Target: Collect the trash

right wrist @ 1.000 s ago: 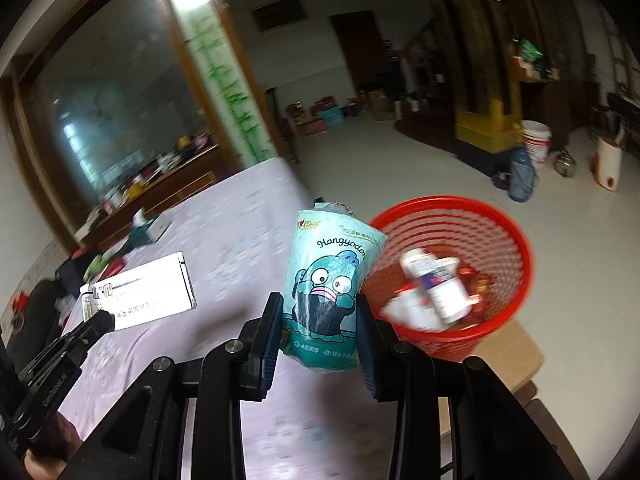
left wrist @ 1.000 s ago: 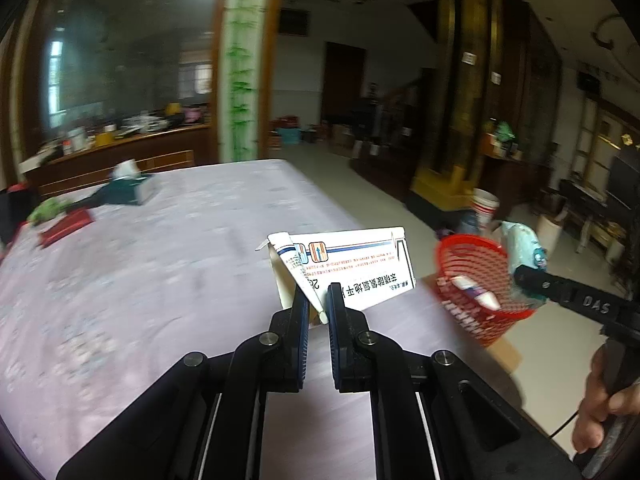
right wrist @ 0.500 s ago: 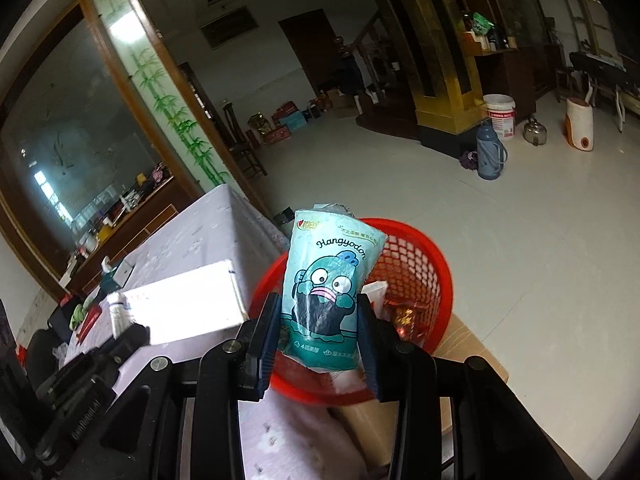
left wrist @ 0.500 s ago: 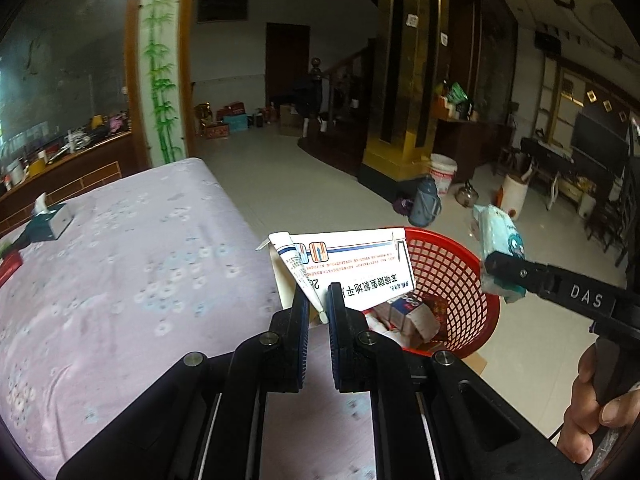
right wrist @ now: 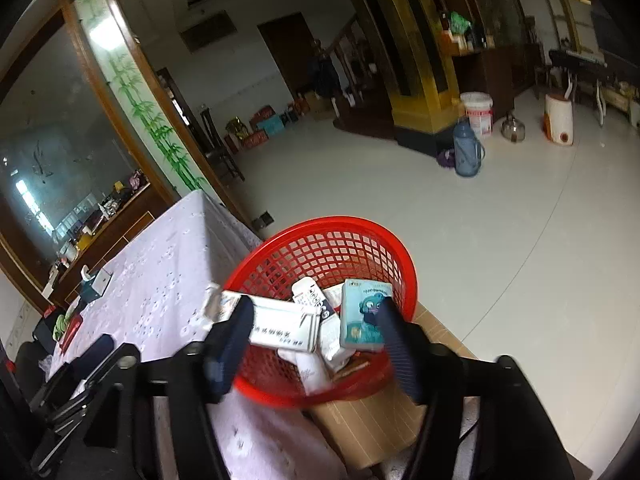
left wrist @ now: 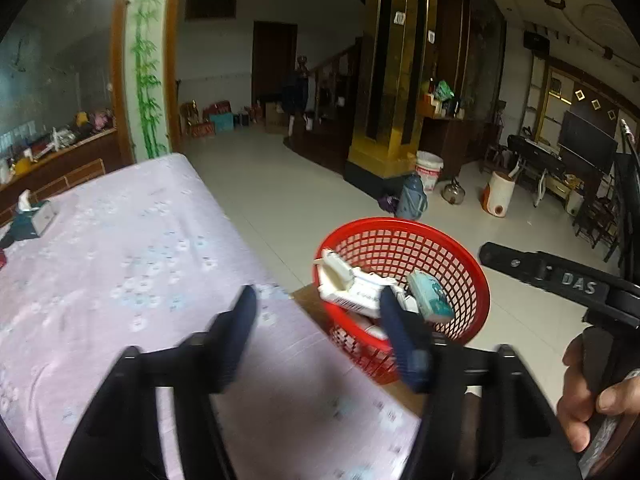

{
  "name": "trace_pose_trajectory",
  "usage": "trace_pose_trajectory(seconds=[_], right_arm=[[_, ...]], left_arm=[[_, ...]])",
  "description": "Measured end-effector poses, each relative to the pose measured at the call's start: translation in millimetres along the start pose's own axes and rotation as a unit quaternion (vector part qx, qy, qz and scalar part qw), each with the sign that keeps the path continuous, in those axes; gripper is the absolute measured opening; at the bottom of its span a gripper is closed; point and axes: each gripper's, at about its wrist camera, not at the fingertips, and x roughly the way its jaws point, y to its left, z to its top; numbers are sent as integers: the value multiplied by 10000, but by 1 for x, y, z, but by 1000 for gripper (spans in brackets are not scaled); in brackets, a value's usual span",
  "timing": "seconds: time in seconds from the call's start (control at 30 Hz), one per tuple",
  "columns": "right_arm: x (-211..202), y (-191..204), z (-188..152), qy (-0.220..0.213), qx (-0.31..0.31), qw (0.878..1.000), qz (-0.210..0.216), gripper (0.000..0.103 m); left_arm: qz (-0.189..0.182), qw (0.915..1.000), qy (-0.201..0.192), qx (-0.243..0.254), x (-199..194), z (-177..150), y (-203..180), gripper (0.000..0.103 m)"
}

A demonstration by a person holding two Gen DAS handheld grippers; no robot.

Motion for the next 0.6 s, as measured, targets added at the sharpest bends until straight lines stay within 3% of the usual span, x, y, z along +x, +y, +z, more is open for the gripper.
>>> trace_pose_trajectory(seconds=[0.17, 0.33, 0.6], right_arm=[[-33, 28, -31, -273, -503, 9966, -591, 91], [-54, 43, -64, -417, -719, 9903, -1110, 94], [-78, 65, -115, -741, -995, 9780, -1676, 95]], left_arm=[[31, 9993, -272, 240, -46, -25, 16, 82], [150, 9993, -316, 151, -84, -57, 40, 93], [1040, 9940, -346, -38, -116, -105, 66, 97]])
